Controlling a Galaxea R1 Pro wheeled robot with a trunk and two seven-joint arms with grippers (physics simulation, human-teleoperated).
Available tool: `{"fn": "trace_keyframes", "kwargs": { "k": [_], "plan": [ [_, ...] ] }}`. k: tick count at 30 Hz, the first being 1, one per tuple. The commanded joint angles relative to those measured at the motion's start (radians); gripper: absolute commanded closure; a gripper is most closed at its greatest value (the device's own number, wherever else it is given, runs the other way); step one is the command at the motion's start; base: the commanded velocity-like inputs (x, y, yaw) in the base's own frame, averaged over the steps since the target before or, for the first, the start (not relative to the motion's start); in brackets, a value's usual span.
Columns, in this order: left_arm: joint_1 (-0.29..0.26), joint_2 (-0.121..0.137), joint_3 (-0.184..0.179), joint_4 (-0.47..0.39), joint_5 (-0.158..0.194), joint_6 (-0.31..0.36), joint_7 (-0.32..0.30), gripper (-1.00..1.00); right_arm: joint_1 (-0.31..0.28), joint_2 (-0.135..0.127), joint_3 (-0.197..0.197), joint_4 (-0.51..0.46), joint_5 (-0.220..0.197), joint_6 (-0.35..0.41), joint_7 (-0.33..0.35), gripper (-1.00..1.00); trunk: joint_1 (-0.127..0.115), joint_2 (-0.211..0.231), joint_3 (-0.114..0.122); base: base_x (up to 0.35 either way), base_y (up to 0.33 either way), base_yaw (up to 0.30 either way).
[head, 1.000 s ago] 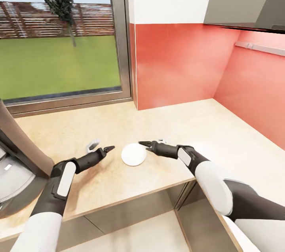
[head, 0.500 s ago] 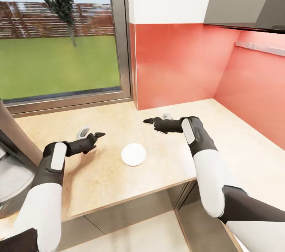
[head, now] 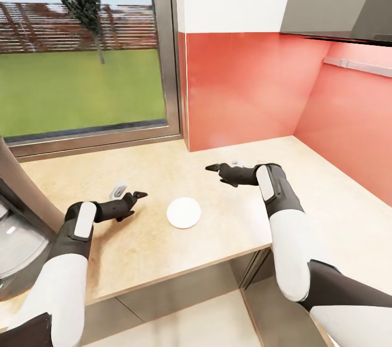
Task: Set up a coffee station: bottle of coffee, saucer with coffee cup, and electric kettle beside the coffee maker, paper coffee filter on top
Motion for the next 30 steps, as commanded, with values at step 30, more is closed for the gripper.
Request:
{"fn": "trace_keyframes", "kwargs": {
  "k": [30],
  "plan": [
    [0.003, -0.022, 0.001, 0.01, -0.022, 0.0, -0.005, -1.0, 0.184, 0.001, 0.0, 0.007, -0.006, 0.007, 0.011, -1.0, 0.001, -0.002, -0.002, 0.029, 0.004, 0.0]
  ]
}}
